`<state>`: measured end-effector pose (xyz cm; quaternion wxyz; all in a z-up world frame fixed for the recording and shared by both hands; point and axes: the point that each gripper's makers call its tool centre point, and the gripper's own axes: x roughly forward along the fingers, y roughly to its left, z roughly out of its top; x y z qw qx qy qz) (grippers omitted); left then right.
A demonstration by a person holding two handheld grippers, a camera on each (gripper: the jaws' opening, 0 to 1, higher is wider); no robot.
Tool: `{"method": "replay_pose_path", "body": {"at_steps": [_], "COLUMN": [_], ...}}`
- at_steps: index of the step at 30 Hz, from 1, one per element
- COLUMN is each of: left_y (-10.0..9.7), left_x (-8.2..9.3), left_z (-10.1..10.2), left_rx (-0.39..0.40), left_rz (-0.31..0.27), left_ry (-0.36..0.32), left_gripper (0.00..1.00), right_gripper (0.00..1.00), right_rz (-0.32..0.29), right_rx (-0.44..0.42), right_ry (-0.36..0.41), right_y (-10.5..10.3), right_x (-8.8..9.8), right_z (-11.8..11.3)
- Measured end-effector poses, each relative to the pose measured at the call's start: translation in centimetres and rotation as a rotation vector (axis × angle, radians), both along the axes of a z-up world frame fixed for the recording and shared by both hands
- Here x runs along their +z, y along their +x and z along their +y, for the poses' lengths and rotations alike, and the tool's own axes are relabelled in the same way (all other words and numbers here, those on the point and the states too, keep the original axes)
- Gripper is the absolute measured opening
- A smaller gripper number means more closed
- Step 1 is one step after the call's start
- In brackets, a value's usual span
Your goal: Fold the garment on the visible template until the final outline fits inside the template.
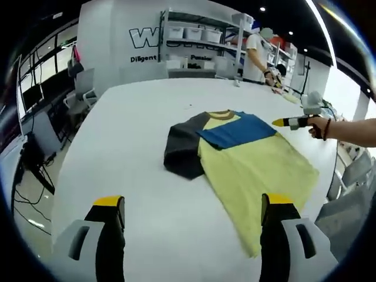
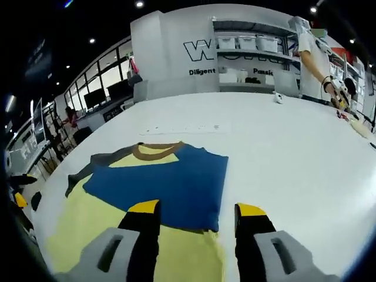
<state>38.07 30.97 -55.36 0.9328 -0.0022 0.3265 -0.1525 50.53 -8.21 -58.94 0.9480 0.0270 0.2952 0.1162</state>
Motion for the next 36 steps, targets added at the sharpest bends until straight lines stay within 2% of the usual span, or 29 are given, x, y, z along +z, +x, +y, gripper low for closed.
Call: {"method": "replay_pose_path", "body": {"at_steps": [6, 10, 12, 19, 23, 26, 33, 36], "left_y": [2.4, 3.9, 4.3, 6.0, 7.1, 7.8, 8.7, 9.0], "left_x": [-0.8, -1.7, -2.3, -3.7, -4.1, -4.4, -5.3, -5.9], "left_z": [1.0, 1.5, 1.6, 1.5, 1.2, 0.9, 0.2, 0.0], "left_rx": [0.035, 0.043, 0.052, 0.055, 0.041, 0.038, 0.021, -0.002], "left_rz": [-0.019, -0.021, -0.001, 0.001, 0.002, 0.006, 0.031, 0.044], "left_ry": [0.062, 0.096, 0.093, 0.097, 0.098, 0.079, 0.031, 0.051], "left_gripper": [0.9, 0.83, 0.81, 0.7, 0.64, 0.58, 0.5, 0.45], "right_gripper": [0.58, 0.63, 0.65, 0.77, 0.83, 0.88, 0.91, 0.91], "right_rz": [-0.023, -0.034, -0.035, -0.044, -0.059, -0.063, -0.06, -0.068], "right_rx": [0.044, 0.084, 0.099, 0.163, 0.237, 0.254, 0.286, 0.296], "right_ry": [0.006, 0.0, -0.006, -0.006, -0.032, 0.004, 0.02, 0.015], "right_y": [-1.1, -2.1, -2.6, -4.1, -5.7, -6.9, -9.2, -10.0], "right_x": [0.5, 0.6, 0.6, 1.1, 1.8, 2.1, 2.7, 3.1], "right_z": [1.5, 2.6, 3.0, 4.1, 5.1, 5.7, 6.0, 6.0]}}
